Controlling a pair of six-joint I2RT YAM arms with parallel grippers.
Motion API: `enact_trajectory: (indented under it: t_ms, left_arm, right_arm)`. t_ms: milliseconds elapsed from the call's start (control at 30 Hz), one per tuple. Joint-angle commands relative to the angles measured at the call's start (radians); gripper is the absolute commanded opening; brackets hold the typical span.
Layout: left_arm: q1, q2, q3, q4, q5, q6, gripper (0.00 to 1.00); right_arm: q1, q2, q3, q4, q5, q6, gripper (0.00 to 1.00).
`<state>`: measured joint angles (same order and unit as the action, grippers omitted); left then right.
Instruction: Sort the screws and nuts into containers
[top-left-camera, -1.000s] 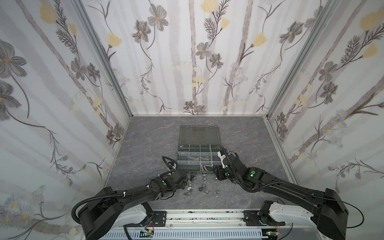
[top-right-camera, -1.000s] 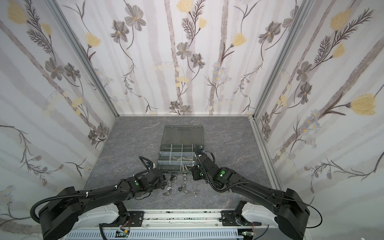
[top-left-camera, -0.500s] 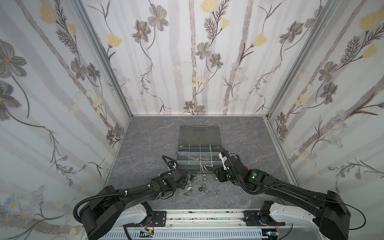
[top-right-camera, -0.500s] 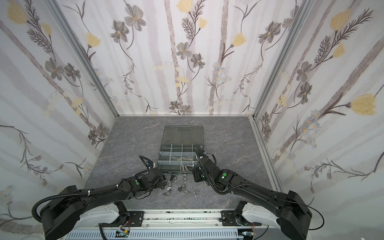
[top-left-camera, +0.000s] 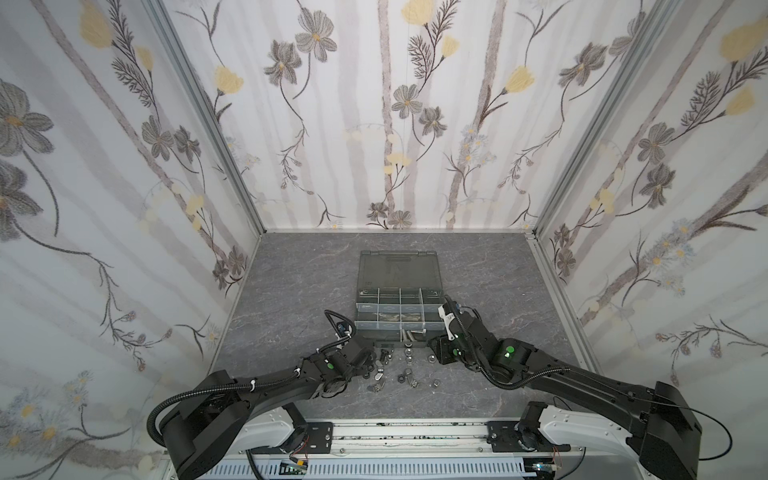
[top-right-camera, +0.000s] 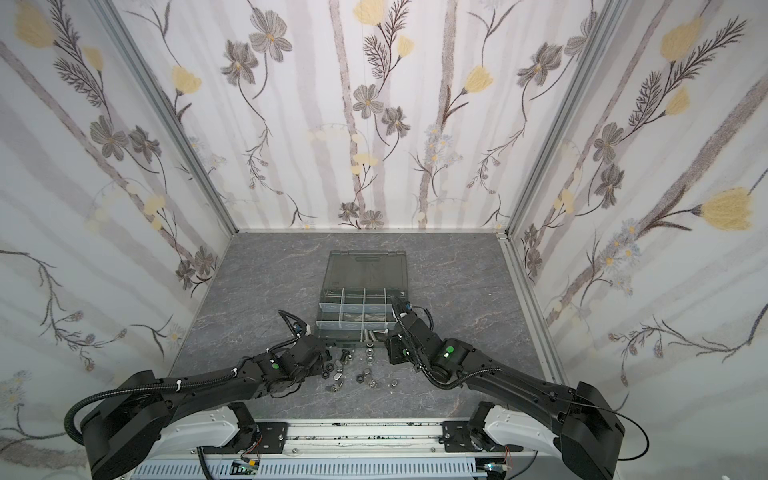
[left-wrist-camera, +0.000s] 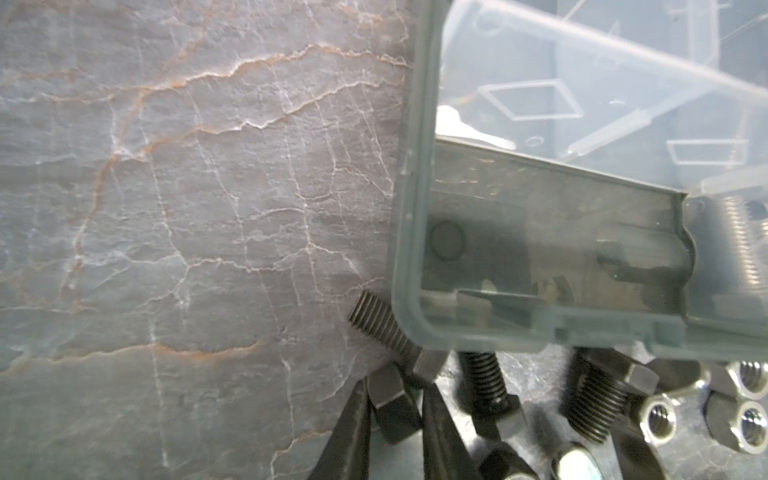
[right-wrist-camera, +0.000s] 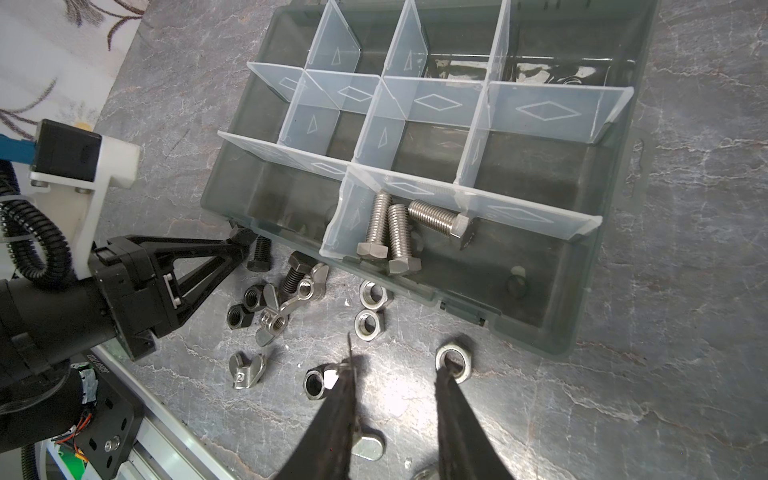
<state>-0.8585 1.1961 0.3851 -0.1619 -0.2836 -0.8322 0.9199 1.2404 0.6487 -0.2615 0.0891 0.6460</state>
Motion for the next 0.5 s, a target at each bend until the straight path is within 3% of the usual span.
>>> enact_trajectory:
  t_ms: [0,467]
  left_arm:
    - [0.001,0.003,-0.006,-0.019,-0.005,0.01,0.2]
    - [0.001,-0.094,-0.03,-0.022,0.047,0.004,0.09]
  right_arm:
    - [0.0,-0.008,-0.005,0.029,0.018,0.012,0.34]
    - [0.0,-0.012,-0.016,0.022,0.021,0.02,0.34]
